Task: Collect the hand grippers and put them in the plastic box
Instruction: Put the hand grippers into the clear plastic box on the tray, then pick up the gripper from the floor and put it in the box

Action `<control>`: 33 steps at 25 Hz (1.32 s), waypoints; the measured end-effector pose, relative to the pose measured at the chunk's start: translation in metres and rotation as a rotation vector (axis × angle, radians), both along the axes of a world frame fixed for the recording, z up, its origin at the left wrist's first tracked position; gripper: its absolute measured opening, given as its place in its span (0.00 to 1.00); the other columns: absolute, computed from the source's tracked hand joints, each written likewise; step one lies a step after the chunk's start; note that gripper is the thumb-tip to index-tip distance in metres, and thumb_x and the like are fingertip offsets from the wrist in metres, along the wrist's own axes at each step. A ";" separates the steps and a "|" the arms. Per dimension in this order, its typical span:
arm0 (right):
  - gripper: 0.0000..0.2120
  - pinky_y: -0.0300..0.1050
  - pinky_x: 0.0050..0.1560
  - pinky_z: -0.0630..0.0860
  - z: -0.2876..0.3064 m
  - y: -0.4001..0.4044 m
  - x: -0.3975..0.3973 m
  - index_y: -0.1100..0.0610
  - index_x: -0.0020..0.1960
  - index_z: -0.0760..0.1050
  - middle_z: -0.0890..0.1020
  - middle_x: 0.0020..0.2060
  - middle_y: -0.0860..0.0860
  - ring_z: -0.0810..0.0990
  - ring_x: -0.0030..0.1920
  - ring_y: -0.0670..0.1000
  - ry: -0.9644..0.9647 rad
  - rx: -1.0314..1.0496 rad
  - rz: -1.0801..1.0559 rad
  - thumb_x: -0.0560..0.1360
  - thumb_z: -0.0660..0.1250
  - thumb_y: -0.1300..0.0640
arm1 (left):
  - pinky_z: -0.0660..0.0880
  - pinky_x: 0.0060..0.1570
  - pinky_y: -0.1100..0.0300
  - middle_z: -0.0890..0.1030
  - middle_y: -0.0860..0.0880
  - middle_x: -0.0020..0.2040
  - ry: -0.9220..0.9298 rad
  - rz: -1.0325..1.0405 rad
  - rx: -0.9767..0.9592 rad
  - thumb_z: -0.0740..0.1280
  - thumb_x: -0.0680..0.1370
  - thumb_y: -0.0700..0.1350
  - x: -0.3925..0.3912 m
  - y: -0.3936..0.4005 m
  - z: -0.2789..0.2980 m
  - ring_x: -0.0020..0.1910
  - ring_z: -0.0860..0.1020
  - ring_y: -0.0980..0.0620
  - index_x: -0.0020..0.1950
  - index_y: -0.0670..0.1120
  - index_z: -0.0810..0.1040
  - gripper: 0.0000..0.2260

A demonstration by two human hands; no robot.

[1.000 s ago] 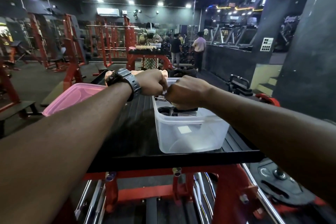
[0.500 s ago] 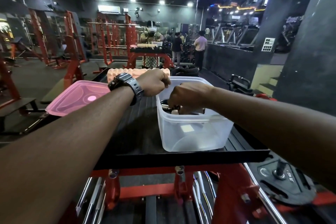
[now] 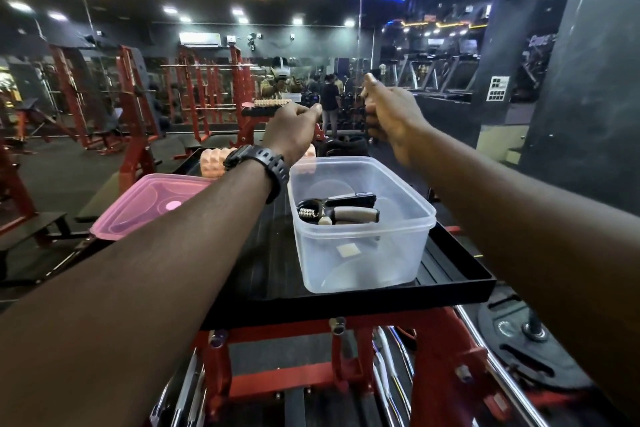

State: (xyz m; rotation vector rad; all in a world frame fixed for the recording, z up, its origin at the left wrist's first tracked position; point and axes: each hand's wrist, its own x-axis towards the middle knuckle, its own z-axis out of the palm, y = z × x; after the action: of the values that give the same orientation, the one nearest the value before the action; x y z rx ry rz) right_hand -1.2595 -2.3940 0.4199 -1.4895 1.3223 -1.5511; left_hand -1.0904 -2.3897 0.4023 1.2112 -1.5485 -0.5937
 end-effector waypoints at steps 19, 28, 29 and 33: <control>0.26 0.55 0.52 0.81 -0.035 0.185 -0.143 0.53 0.45 0.76 0.84 0.47 0.54 0.83 0.50 0.57 -0.080 0.055 -0.588 0.71 0.58 0.30 | 0.71 0.49 0.47 0.79 0.48 0.39 0.149 -0.601 0.030 0.55 0.73 0.67 -0.173 0.133 -0.007 0.41 0.76 0.46 0.39 0.49 0.74 0.23; 0.18 0.47 0.39 0.78 -0.237 0.433 -0.163 0.53 0.46 0.75 0.79 0.44 0.53 0.78 0.42 0.51 -0.243 0.349 -0.997 0.79 0.60 0.39 | 0.74 0.53 0.46 0.79 0.48 0.39 0.017 -0.956 0.391 0.56 0.67 0.73 -0.224 0.308 -0.201 0.43 0.76 0.46 0.38 0.49 0.75 0.27; 0.17 0.46 0.38 0.76 -0.265 0.457 -0.160 0.53 0.45 0.75 0.79 0.43 0.52 0.76 0.40 0.50 -0.277 0.380 -1.017 0.79 0.60 0.39 | 0.74 0.53 0.45 0.78 0.47 0.38 -0.006 -0.977 0.443 0.56 0.68 0.73 -0.223 0.322 -0.228 0.43 0.76 0.44 0.38 0.50 0.75 0.27; 0.19 0.47 0.42 0.76 -0.367 0.533 -0.155 0.50 0.46 0.74 0.80 0.46 0.51 0.77 0.42 0.49 -0.390 0.503 -1.033 0.76 0.60 0.35 | 0.76 0.54 0.49 0.81 0.47 0.43 -0.019 -0.929 0.564 0.55 0.74 0.70 -0.227 0.373 -0.310 0.48 0.80 0.41 0.44 0.52 0.77 0.24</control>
State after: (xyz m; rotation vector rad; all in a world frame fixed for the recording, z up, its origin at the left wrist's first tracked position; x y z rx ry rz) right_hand -1.4141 -1.8612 0.0528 -0.1136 2.1520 -1.7246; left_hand -1.3174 -2.0163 0.0927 0.8085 -2.0031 -1.7095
